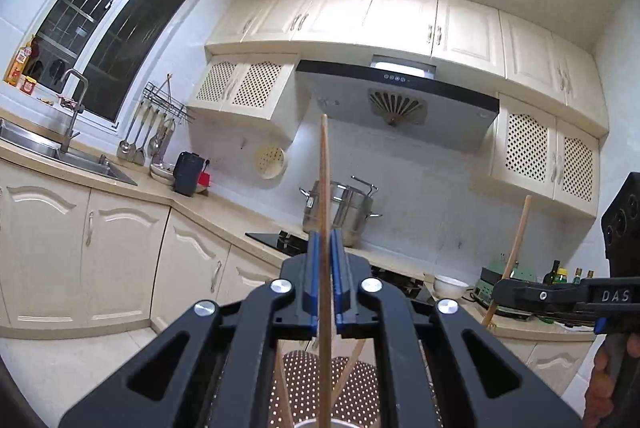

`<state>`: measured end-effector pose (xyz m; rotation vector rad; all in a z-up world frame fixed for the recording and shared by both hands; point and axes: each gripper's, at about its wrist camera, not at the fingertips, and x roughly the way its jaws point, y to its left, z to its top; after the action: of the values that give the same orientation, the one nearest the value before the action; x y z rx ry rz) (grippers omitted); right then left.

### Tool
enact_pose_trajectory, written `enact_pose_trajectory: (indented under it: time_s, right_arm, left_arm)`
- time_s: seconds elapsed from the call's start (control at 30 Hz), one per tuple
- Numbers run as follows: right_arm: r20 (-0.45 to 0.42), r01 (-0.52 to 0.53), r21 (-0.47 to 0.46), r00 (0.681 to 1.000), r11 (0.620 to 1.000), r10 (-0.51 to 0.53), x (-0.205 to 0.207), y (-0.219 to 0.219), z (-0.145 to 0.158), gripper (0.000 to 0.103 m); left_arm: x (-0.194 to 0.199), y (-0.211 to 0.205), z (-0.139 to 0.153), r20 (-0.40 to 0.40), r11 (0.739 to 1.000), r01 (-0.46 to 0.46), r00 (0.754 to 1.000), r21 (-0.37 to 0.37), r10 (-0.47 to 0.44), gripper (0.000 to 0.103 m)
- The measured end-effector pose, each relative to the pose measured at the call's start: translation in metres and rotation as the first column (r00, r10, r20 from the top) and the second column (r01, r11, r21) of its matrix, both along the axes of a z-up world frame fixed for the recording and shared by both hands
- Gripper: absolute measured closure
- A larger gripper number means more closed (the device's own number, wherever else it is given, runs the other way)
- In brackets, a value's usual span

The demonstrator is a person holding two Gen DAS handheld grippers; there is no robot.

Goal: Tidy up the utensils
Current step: 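Raise both held chopsticks and lower them into the pink cup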

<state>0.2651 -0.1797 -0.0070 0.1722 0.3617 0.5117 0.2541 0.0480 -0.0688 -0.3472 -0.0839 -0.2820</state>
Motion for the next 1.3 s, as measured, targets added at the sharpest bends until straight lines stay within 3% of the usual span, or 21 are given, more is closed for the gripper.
enact_pose_trajectory:
  time_s: [0.63, 1.07, 1.3]
  right_arm:
    - [-0.060, -0.047, -0.019, 0.997, 0.999, 0.046, 0.032, 0.021, -0.029, 0.097]
    - [-0.093, -0.067, -0.040, 0.994, 0.997, 0.063, 0.031, 0.029, -0.039, 0.097]
    - [-0.107, -0.056, -0.064, 0.993, 0.996, 0.049, 0.025, 0.032, -0.043, 0.097]
  left_arm:
    - [0.033, -0.010, -0.035, -0.028, 0.999, 0.012, 1.000, 0.031, -0.011, 0.098]
    - [0.003, -0.002, -0.052, -0.096, 0.998, 0.035, 0.995, 0.051, -0.030, 0.097]
    - [-0.014, 0.001, -0.058, -0.148, 0.993, 0.093, 0.986, 0.068, -0.082, 0.097]
